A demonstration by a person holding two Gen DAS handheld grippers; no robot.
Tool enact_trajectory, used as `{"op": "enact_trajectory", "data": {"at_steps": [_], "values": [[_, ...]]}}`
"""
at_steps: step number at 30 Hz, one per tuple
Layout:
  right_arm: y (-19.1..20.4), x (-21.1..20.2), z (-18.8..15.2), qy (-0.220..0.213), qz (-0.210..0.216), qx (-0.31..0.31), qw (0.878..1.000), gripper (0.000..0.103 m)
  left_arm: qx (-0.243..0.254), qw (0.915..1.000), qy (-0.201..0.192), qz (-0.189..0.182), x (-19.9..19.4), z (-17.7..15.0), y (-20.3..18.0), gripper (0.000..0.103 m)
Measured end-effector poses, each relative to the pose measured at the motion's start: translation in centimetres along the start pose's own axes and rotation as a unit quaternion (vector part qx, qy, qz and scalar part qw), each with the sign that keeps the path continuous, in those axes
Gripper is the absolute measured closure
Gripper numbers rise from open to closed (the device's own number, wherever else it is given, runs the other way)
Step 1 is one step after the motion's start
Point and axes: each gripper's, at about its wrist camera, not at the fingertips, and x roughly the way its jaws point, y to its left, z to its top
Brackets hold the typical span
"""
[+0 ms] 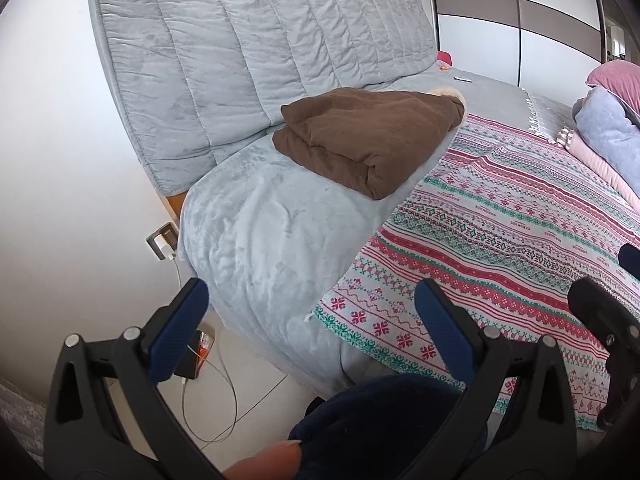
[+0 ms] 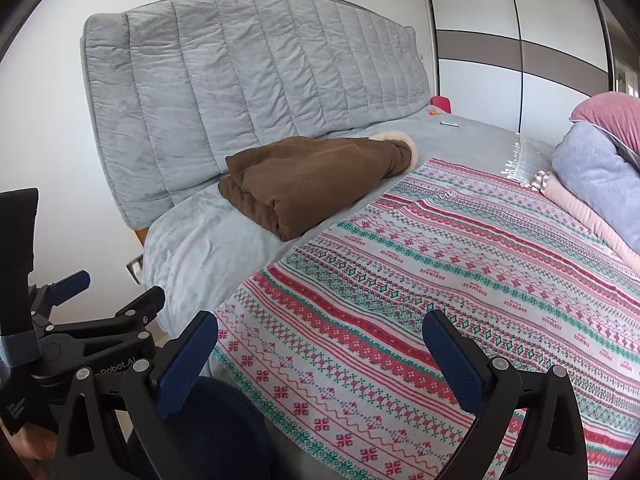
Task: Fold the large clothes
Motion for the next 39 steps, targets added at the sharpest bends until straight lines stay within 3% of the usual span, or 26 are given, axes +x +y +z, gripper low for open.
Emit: {"op": "enact_trajectory", "data": {"at_steps": [39], "values": [[0.05,0.37,-0.44,0.004,-0.004,-0.005,1.000,0.000,0.004,0.9999,-0.009,-0.004,-0.64,-0.06,-0.41,0.001]]}}
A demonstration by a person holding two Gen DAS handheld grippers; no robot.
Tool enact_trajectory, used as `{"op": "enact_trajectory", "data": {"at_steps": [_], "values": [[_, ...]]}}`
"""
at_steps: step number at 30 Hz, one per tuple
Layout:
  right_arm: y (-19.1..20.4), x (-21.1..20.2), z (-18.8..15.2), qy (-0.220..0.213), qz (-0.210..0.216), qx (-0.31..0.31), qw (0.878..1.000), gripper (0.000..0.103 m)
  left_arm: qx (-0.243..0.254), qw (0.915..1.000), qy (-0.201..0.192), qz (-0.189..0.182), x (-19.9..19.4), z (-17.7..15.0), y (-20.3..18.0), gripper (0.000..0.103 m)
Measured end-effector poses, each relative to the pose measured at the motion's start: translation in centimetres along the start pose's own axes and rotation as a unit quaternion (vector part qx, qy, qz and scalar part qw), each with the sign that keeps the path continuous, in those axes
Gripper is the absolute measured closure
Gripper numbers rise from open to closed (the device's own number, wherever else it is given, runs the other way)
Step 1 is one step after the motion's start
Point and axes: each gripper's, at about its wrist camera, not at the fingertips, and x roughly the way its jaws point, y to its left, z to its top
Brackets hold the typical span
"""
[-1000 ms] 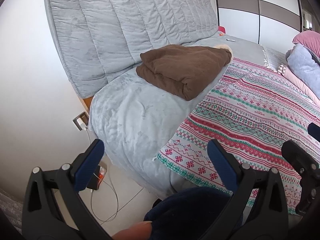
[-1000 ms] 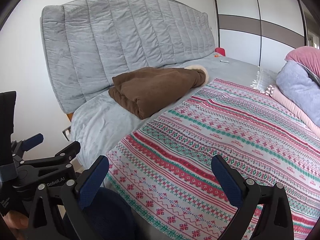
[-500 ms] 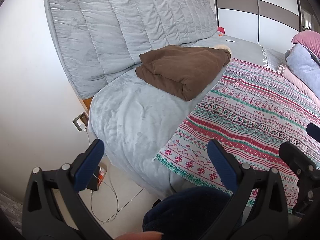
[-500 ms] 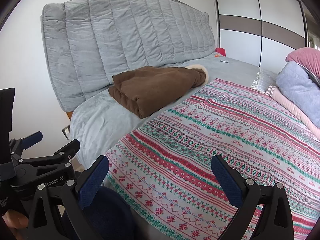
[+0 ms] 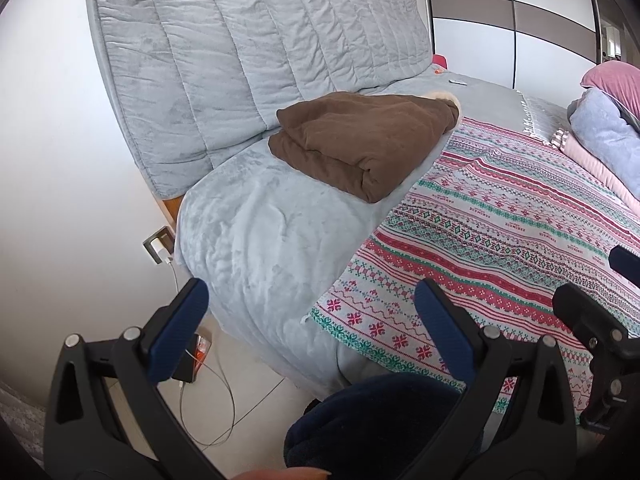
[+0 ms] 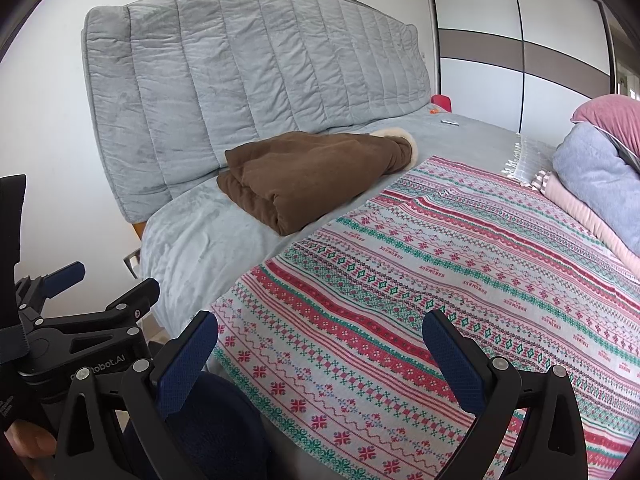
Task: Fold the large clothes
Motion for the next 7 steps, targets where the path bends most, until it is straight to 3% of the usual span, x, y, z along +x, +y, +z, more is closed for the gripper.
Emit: {"op": "enact_trajectory", "data": {"at_steps": [7], "values": [[-0.03,-0.02,-0.08,0.000,0.000,0.000,1.000,0.000,-0.002,1.0000,-0.001,0.001,0.00,-0.02,0.06,0.001]]}}
